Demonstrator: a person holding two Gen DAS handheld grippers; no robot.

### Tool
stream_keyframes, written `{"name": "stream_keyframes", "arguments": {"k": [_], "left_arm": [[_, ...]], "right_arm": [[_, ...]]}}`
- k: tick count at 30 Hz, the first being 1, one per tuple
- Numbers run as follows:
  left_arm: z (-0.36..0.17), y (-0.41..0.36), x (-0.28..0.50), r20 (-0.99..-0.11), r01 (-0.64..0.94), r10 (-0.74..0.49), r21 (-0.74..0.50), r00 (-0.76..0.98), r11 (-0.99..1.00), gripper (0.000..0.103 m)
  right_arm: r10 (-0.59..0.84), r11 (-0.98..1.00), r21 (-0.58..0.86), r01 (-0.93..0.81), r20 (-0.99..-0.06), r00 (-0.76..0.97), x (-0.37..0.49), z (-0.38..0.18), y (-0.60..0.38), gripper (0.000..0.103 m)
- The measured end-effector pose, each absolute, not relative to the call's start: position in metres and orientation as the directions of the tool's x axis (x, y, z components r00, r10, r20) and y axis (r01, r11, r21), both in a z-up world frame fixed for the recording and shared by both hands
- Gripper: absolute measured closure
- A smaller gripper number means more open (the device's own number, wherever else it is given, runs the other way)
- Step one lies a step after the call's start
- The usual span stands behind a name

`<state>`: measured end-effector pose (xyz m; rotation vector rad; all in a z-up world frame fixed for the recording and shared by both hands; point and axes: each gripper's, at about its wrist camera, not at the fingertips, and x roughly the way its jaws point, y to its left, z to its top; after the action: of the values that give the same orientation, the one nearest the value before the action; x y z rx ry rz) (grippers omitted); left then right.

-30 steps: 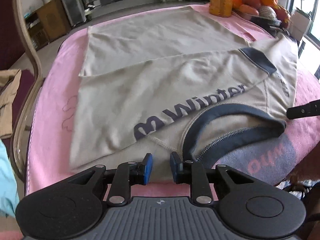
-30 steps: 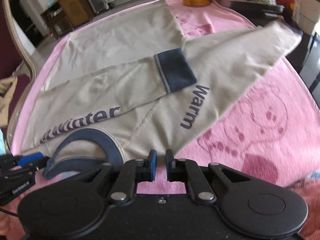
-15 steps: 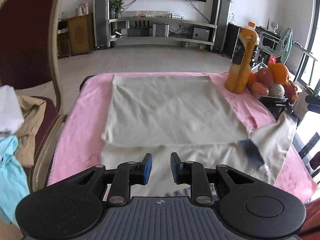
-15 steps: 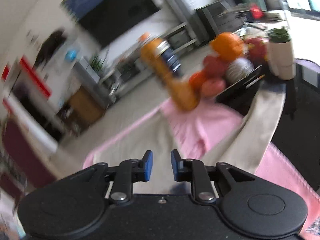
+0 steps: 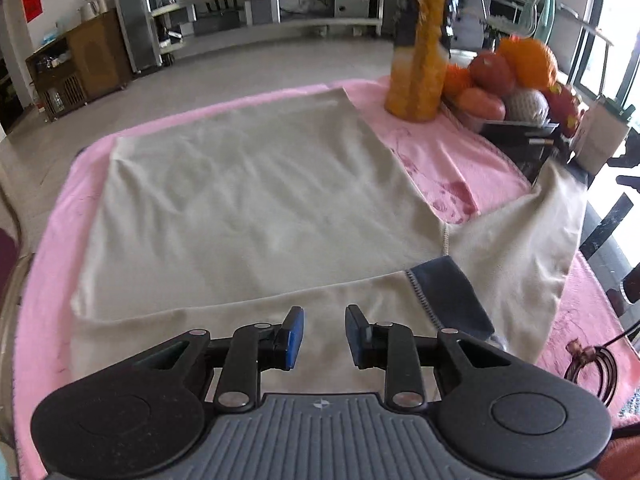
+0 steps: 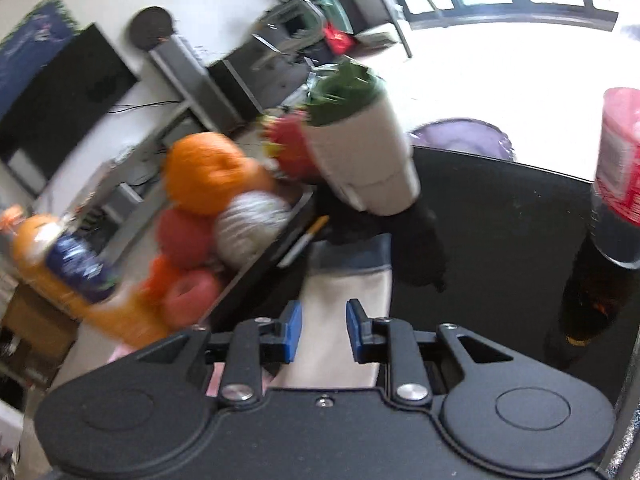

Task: Fold clothes
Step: 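Move the right gripper to the sweatshirt edge by the fruit bowl and pinch it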

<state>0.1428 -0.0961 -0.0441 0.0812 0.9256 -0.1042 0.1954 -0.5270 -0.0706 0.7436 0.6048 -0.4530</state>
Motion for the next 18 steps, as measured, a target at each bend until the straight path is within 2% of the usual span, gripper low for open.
{"name": "stream_keyframes", "arguments": {"k": [3, 14, 17, 18], "left_arm": [[-0.057, -0.109, 0.154, -0.815, 0.127, -0.056, 0.022, 0.576, 0.992, 0.069], [-0.077, -0.122, 0.168, -0.835, 0.128, -0.037, 0.04, 0.548, 0.991, 0.067], [-0.076, -0.122, 0.166, -0.832, 0.133, -0.04, 0.041, 0.553, 0.99, 0.067], [-0.076, -0.122, 0.165, -0.831, 0.135, -0.042, 0.04, 0.554, 0.99, 0.067]], "right_arm": [[-0.199, 0.655, 0.477, 0.586, -0.639, 0.743, 0.217, -0.089, -0.547, 0.079], [-0.267, 0.678, 0.356, 0.643, -0.695, 0.667, 0.269, -0.136, -0.576, 0.079], [-0.282, 0.724, 0.305, 0.619, -0.688, 0.669, 0.274, -0.14, -0.57, 0.082], [-0.282, 0.74, 0.29, 0.607, -0.686, 0.671, 0.276, -0.141, -0.567, 0.088]]}}
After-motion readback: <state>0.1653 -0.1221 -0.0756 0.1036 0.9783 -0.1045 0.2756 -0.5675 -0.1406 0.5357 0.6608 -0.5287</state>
